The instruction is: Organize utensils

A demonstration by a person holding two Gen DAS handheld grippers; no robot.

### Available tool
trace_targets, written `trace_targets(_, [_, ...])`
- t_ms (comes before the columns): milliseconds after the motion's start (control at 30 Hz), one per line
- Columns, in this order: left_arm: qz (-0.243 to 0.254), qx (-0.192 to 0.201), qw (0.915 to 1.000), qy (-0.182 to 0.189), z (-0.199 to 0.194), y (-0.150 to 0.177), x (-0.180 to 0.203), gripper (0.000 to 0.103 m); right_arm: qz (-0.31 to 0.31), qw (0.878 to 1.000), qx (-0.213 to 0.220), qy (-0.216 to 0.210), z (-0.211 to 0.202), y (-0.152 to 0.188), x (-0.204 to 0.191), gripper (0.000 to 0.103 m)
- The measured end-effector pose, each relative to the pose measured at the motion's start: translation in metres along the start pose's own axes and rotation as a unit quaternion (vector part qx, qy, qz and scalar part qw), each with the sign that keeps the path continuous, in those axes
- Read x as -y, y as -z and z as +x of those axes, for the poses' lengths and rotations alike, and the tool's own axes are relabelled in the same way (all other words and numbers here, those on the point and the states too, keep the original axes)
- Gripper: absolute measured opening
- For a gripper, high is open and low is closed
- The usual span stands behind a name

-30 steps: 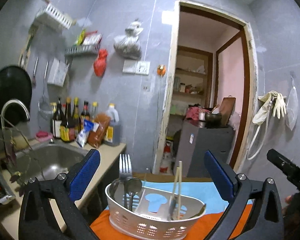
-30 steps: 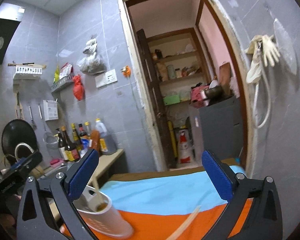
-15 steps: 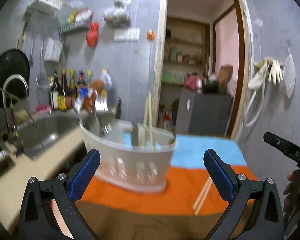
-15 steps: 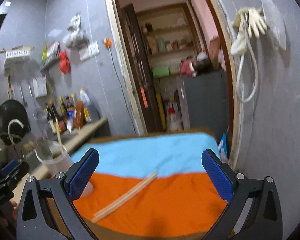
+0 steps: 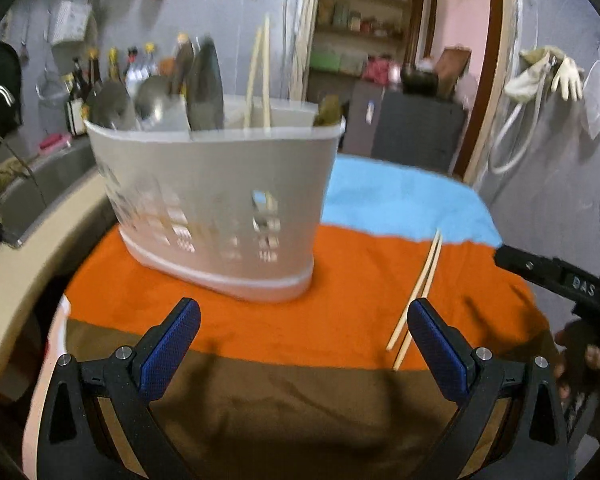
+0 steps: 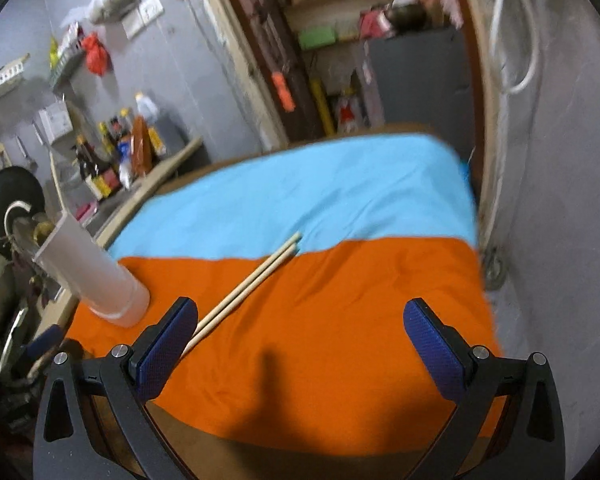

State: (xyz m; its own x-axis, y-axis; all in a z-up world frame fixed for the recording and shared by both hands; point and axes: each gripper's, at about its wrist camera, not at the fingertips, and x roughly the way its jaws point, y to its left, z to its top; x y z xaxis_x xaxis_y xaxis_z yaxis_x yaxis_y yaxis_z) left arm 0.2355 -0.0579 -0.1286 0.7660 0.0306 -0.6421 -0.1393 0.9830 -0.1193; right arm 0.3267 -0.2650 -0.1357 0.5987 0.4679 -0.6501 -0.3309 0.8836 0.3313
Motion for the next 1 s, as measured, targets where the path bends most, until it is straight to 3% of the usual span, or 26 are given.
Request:
trace_targets(167, [-0.019,-0.018,0.9996,-0.006,0.005,0.002,-0.010,0.101,-0.014,0.998,-0.066,0.001,0.029,-0.004,-0.008,0.103])
trace_targets(300, [-0.040,-0.020,0.9989,-0.012,0.001,0.004,-0.020,0.101,-0.032,0.995,-0.096,0.006,0.044,-0.004,-0.020,0.103])
trace_targets(600, [-0.078,-0.034,0.9961,-0.020,-0.007,0.005,-0.042,0.101,-0.097,0.985,-0.128,0.062,0.060,-0.001,-0.046,0.103])
trace_targets(800, [-0.093,-0.034,0.9949,-0.022,-0.013,0.006,-0.051,0.101,-0.114,0.981,-0.144,0.060,0.058,0.001,-0.047,0.103])
trace_targets(900, [-0.092,-0.032,0.9951,-0.013,-0.013,0.006,-0.051,0.101,-0.132,0.977,-0.148,0.075,0.058,0.006,-0.051,0.103])
trace_targets(1000, [-0.086,-0.035,0.9954,0.022,-0.014,0.006,-0.047,0.101,-0.136,0.972,-0.166,0.093,0.060,0.006,-0.055,0.103])
